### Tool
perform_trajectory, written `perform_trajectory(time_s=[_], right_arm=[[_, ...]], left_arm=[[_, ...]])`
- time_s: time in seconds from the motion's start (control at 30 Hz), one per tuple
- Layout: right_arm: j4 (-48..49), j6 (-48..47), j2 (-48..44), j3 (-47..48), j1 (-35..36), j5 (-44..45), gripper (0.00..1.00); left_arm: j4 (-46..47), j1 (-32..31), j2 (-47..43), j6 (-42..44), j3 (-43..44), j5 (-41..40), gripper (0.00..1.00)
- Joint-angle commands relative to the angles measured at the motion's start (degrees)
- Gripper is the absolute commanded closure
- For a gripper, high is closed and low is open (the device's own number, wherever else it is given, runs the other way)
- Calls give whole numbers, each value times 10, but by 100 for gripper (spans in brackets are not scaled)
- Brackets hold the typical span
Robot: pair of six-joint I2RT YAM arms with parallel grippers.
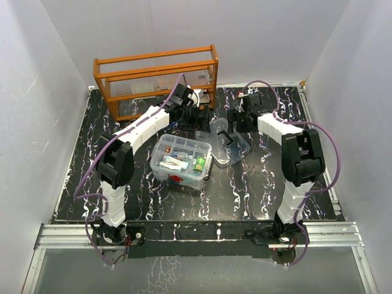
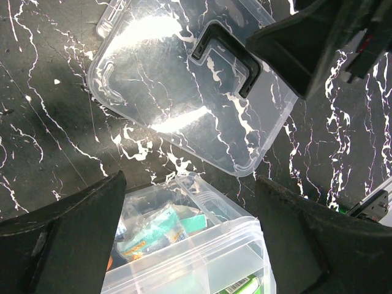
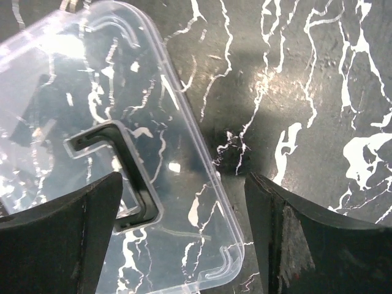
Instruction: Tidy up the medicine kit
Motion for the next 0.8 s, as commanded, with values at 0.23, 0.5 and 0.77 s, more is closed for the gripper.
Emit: perform_trajectory(time_s=[0.23,0.5,0.77], right_arm=[[-3,-38,-6,34,-2,-72,17],[-24,-52,43,51,-1,-47,19],[-26,-50,55,38,0,1,35]], left_arm=[[-17,8,-55,8,4,5,15],[-13,8,-49,4,2,15,15],[-11,8,-46,3,4,20,15]])
